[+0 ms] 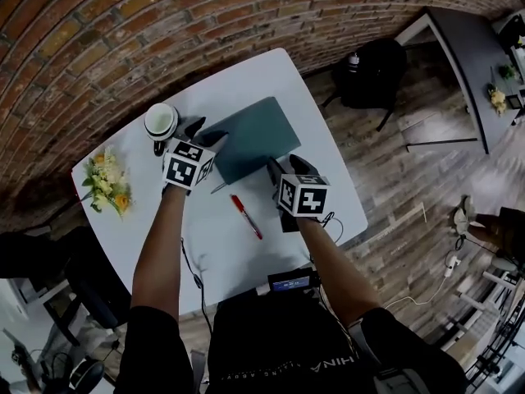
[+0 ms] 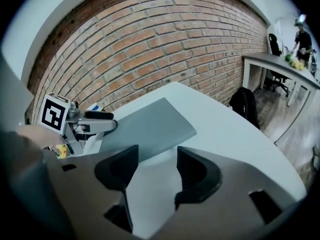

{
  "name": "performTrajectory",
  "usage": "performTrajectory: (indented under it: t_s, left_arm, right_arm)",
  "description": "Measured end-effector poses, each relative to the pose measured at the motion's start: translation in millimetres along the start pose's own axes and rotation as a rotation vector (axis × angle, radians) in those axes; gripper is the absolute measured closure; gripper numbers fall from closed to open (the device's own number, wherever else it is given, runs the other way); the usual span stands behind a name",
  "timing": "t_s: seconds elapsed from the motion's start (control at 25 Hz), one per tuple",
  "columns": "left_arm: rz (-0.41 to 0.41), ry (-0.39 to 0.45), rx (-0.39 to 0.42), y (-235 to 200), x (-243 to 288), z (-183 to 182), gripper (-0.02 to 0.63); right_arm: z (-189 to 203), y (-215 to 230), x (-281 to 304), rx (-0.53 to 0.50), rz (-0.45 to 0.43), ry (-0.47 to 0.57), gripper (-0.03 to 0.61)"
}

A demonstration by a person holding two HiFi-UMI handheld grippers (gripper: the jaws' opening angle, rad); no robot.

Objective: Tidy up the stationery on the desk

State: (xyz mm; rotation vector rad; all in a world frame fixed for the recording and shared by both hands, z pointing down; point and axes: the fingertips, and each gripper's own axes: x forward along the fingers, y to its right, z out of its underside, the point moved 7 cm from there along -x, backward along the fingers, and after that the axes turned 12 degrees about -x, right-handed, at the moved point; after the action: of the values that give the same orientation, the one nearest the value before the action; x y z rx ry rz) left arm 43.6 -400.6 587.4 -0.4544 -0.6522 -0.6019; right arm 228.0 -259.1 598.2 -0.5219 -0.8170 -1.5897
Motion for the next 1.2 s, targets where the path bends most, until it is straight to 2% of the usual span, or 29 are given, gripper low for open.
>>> performTrajectory:
  t_s: [0.16,0.28,0.4,0.52,0.72,0.84,1.04,1.2]
  left_arm:
    - [0.045,-0.04,0.021,0.8,9.9,-2.4,0.334]
    - [0.076,-0.047,0.003,0.1,10.5,-1.8,0.336]
    - [0.107,-0.054,-0.02,1.1,10.9,0.6,0.378]
    - [0.113,-0.05,-0.035,2.1,11.0,2.1,0.387]
    - [0.093,-0.024,-0.044,1.1,3.2,7.3,0.404]
    - [0.069,-0.011,-0.052,0.3,-5.6,13.4,0.422]
    - [0.032,0.0,-0.073,-5.2,-22.2,27.4,0.443]
    - [-0.002,0.006,-0.088,-12.0,-36.2,37.6,0.445]
  right_arm:
    - [-0.9,-7.4,7.1,0.027,0.01,0.013,0.319]
    - [-1.0,-11.5,8.1,0.024,0.036,0.018,0.319]
    - [-0.1,-15.3,9.9,0.011,0.069,0.02,0.321]
    - [0.8,-15.9,10.3,-0.006,0.087,0.02,0.327]
    - [-1.6,-15.9,11.6,-0.014,0.054,0.026,0.37]
    - [-4.9,-17.6,11.7,-0.031,0.04,0.031,0.43]
    - [-9.1,-26.3,16.0,-0.048,0.01,0.02,0.493]
    - [-11.4,-39.8,19.6,-0.07,-0.021,0.004,0.52]
